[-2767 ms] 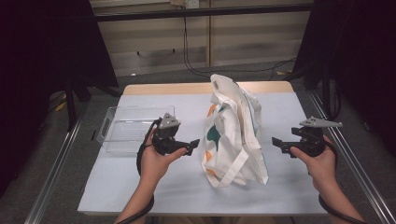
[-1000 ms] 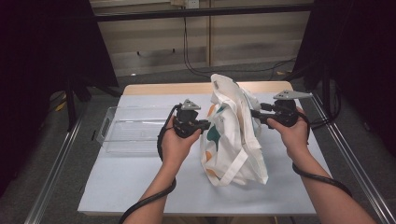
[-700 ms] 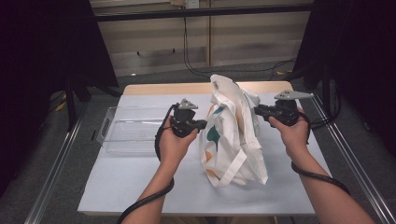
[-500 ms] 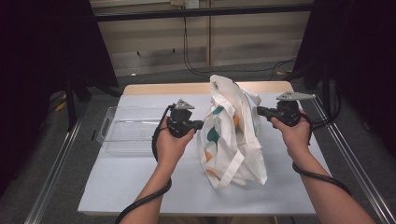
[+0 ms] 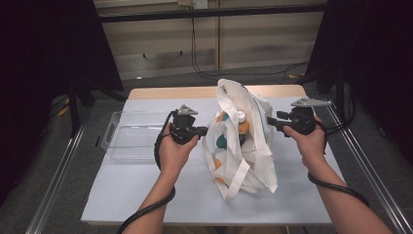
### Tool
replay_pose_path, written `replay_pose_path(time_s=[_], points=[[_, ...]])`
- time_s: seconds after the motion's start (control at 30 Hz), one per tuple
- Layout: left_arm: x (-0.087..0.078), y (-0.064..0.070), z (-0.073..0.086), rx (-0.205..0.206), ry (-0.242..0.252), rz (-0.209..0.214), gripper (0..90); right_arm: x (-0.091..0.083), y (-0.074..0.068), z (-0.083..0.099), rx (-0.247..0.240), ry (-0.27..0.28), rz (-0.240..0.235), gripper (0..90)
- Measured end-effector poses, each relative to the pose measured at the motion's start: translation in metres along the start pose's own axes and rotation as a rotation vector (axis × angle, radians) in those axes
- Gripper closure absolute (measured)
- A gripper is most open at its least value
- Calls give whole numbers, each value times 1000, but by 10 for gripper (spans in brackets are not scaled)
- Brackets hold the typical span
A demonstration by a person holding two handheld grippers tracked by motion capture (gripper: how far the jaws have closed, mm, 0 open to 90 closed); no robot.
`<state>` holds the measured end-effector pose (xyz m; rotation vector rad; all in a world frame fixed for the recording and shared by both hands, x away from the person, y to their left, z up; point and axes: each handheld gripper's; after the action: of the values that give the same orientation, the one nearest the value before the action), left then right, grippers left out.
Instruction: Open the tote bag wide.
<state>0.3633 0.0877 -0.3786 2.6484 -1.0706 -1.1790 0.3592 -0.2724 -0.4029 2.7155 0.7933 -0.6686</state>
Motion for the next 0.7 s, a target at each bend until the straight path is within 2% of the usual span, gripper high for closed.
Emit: replay_pose_path(time_s=[0.1,0.17,0.23,0.3,0.33,0.37,0.4,0.43,0.47,0.53,0.57,0.7], points=[[0,0,-1,-2,2,-2,878,1,-2,-9,-14,9,5,368],[0,-1,-1,-7,1,-1,878,2,-5,-19,-43,21,-14,392],[0,-4,0,0,0,-6,878,2,-8,-25,-57,35,-14,413],[-1,-5,0,-14,-4,-13,878,3,-10,-27,-46,70,-25,501],[-2,-6,0,-7,-13,-18,879,4,-10,-27,-46,83,-49,606],[-2,-6,0,-7,-13,-18,879,4,-10,-27,-46,83,-49,606],[-2,-7,0,-7,-7,-19,879,4,-9,-25,-83,74,-46,730],[-3,-7,0,-24,0,-20,879,4,-9,-25,-83,74,-46,730],[-5,-9,1,-25,2,-25,879,4,-7,-22,-70,67,-54,770],[-6,-12,1,-18,2,-26,879,4,-6,-19,-58,65,-56,784],[-9,-15,2,-19,-8,-40,879,4,-3,-13,-37,48,-53,793],[-9,-22,5,-29,-4,-49,879,3,5,0,1,20,-33,793]])
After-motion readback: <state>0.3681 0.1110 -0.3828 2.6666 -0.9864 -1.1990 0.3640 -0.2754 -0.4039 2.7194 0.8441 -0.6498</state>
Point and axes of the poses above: each handheld gripper's, and its own axes: x roughly forward along the jaws, z roughly out of its underside, y roughly to its right, and after that the axes turned 13 degrees about -x, right-handed
